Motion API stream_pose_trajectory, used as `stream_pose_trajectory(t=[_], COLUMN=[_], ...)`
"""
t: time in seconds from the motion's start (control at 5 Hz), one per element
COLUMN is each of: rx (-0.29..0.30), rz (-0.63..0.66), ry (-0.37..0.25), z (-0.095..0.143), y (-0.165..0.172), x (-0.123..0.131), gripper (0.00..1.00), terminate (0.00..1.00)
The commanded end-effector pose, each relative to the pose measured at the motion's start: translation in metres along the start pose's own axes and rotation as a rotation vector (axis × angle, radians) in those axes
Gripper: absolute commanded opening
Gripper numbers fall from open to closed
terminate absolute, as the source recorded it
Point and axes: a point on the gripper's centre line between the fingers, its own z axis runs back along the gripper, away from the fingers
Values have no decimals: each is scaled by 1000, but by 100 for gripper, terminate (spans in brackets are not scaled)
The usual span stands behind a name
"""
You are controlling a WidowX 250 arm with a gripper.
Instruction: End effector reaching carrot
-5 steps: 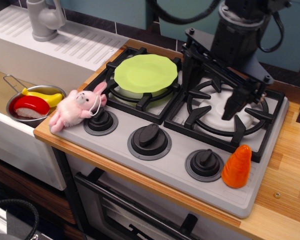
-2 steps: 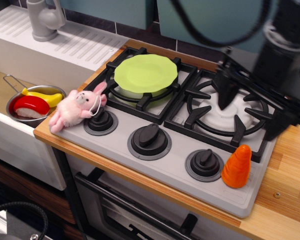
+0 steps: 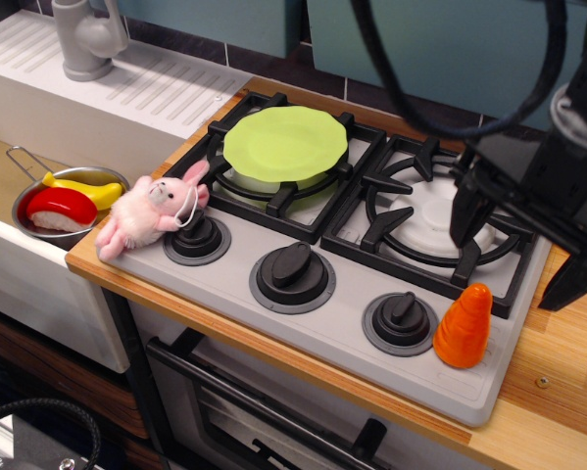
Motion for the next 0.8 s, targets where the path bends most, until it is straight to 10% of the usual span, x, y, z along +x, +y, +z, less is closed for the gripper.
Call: stream_pose_trajectory(t=[0.0,0.4,0.6], rx=[1,-2,-3], rz=[-15,-13,-20], ry=[-59,-103,-120], z=[-8,-30,-38], y=[5,8,12], x=[-10,-17,-16], gripper=[100,100,100], terminate=[0,0,100])
